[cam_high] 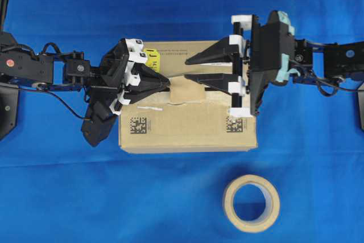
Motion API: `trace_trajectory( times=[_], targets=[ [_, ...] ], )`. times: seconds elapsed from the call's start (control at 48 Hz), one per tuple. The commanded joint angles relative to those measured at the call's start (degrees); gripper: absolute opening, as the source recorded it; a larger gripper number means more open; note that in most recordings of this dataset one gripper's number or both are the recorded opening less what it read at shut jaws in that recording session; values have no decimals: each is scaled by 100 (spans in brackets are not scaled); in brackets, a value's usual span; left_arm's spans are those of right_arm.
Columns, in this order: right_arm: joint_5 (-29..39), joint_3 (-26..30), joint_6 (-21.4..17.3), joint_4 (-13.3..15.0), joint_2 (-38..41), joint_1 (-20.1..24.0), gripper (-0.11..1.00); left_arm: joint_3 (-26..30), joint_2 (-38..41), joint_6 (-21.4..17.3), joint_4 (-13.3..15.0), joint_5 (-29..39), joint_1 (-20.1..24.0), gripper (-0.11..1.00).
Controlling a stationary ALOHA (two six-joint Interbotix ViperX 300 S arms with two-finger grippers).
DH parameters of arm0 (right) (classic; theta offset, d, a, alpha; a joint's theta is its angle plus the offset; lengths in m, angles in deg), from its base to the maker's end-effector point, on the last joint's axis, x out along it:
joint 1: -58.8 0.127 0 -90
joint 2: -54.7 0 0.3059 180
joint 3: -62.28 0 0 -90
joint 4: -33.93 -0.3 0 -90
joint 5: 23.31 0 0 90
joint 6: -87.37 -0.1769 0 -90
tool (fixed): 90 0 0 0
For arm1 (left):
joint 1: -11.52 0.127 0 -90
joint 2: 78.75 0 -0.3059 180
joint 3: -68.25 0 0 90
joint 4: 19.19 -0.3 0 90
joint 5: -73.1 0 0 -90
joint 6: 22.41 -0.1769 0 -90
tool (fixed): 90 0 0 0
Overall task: Apply tape along the seams of the closed cardboard box to seal it securely.
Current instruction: 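Bring the right gripper in to press the tape onto the seam, then press the tape down along the seam with both grippers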
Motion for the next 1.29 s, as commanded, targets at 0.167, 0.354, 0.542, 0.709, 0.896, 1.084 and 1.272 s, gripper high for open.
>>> trace_trajectory(
  times=[0.167, 0.354, 0.542, 0.709, 0.896, 1.084, 1.272],
  targets=[
    [0, 70, -18, -18, 229, 0, 41, 79, -97, 18, -9, -18, 26, 1],
    [0, 26, -18, -26, 527, 0, 41, 79, -97, 26, 0, -9, 26, 1],
    [-9, -9, -53, -62, 738, 0, 41, 88, -88, 26, 0, 70, 70, 1],
    [-26, -62, -176, -53, 896, 0, 41, 97, -88, 35, 0, 132, 114, 1],
    [0, -97, -220, -53, 1011, -9, 41, 123, -70, 35, -9, 132, 123, 1],
    [35, -114, -229, -62, 1055, -18, 41, 158, -53, 35, 0, 237, 185, 1],
    [44, -158, -272, -53, 1046, -26, 41, 202, -26, 35, 0, 325, 202, 1]
  ],
)
